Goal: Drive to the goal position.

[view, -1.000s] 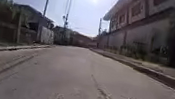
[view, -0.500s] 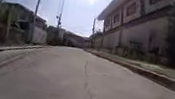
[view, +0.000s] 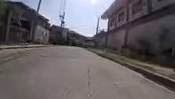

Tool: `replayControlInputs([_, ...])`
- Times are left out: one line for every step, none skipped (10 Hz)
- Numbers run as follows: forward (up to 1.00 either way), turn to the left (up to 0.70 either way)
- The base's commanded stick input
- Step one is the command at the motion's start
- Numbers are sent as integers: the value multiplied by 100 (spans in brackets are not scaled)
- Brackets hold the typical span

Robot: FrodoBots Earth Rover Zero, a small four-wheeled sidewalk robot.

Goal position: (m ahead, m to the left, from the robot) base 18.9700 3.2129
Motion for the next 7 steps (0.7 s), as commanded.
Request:
replayControlInputs([100,-33])
replayControlInputs([100,-33])
replayControlInputs([100,3])
replayControlInputs([100,7])
replayControlInputs([100,7])
replayControlInputs([100,7])
replayControlInputs([100,7])
